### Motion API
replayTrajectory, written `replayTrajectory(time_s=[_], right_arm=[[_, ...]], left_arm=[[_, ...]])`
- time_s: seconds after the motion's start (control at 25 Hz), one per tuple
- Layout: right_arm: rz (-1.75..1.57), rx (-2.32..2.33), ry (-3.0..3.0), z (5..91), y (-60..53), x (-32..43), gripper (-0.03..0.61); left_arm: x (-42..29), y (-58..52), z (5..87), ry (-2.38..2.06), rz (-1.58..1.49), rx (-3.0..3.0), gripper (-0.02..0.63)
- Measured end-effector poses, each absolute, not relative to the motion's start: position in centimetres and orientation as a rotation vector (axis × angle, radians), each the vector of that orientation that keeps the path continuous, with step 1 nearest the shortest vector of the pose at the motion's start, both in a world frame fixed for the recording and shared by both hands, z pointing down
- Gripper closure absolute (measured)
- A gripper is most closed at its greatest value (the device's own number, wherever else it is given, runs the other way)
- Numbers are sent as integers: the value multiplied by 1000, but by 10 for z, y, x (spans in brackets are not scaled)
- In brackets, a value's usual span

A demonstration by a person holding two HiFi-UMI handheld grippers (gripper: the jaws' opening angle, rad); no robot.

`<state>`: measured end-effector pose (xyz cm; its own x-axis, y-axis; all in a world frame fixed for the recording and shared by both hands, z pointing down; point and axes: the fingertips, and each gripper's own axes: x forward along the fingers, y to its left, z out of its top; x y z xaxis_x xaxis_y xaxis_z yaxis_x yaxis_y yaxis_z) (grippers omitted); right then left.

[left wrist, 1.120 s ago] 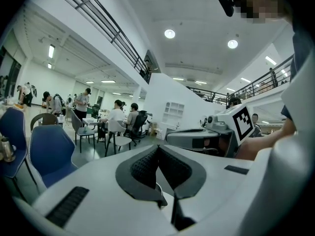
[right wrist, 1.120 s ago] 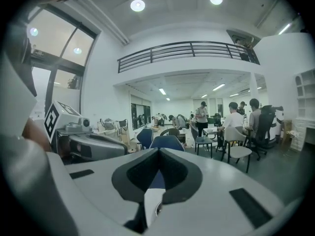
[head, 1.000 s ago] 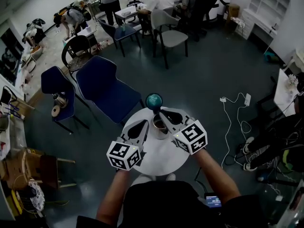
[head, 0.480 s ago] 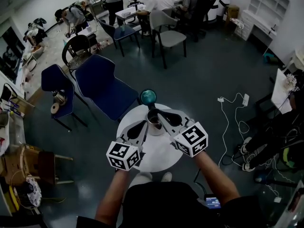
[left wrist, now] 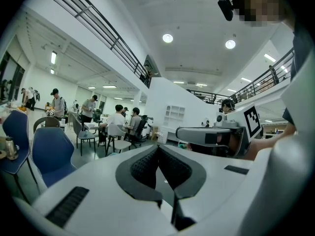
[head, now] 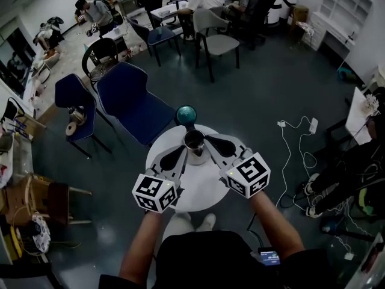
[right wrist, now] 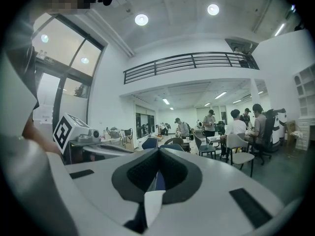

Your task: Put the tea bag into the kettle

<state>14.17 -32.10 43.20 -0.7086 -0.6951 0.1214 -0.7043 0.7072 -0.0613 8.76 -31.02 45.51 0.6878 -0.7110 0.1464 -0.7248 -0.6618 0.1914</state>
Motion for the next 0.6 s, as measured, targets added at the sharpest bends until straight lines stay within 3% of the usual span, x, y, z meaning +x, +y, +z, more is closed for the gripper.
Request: replayTrajectory(time_s=[0.6], right_arm=[[156,1159,-2862,418,-323,151,560]], left_arm=[[96,-307,443,-1171,78,2659,598]])
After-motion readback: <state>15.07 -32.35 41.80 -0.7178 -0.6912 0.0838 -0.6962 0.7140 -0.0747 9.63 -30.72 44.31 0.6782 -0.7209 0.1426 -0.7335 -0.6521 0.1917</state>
